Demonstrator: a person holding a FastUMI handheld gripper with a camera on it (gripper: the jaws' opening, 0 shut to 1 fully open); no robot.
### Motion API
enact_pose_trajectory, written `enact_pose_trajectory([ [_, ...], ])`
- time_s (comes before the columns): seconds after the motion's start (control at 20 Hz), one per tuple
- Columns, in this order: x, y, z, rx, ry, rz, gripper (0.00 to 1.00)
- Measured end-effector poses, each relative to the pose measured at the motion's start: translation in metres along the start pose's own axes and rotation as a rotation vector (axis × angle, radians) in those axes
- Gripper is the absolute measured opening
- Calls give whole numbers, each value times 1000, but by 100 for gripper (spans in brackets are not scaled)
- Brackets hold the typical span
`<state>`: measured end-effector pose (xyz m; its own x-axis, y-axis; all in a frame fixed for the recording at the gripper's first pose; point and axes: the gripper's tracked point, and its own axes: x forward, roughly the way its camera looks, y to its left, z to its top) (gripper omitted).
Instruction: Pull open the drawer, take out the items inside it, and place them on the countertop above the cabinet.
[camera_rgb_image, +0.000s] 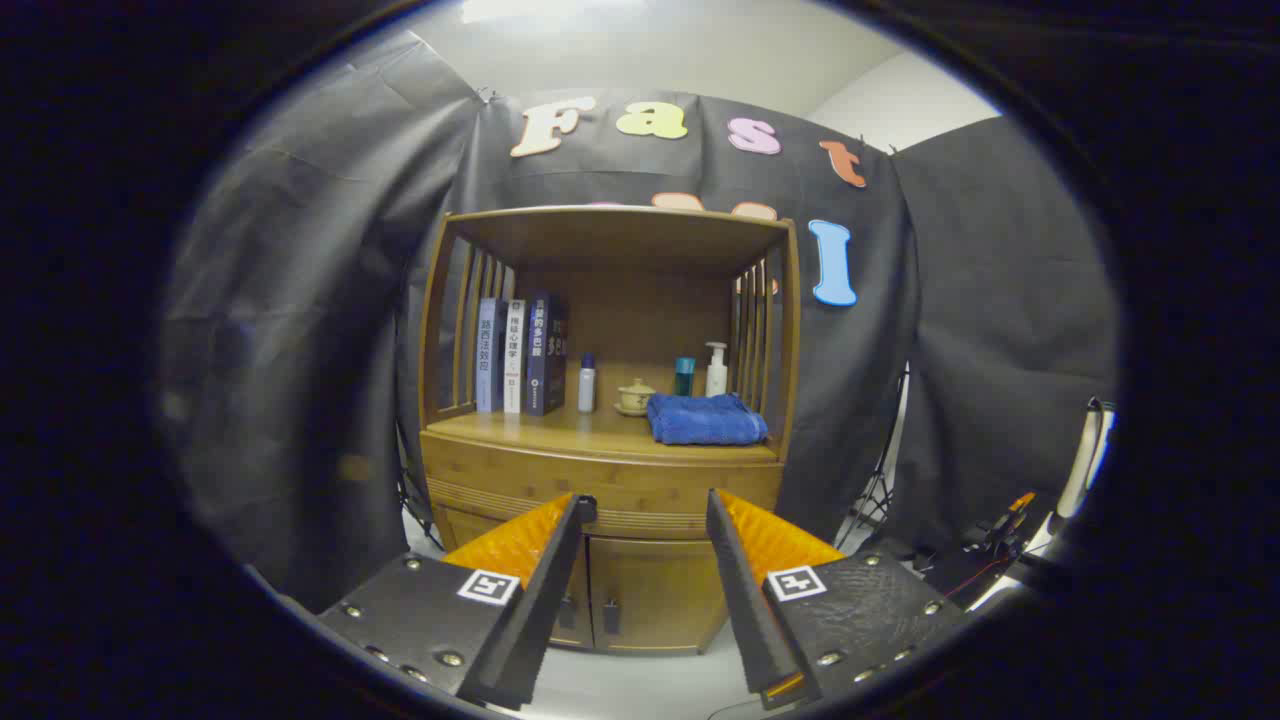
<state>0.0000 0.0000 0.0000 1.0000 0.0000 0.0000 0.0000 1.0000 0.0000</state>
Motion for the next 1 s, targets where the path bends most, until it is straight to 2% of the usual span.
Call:
enact_pose_trajectory([
  [0.7,12,3,-10,11,29,-8,75],
  [0.9,42,-1,-21,55,68,-76,75],
  [1.0,66,17,-32,67,115,-84,76],
])
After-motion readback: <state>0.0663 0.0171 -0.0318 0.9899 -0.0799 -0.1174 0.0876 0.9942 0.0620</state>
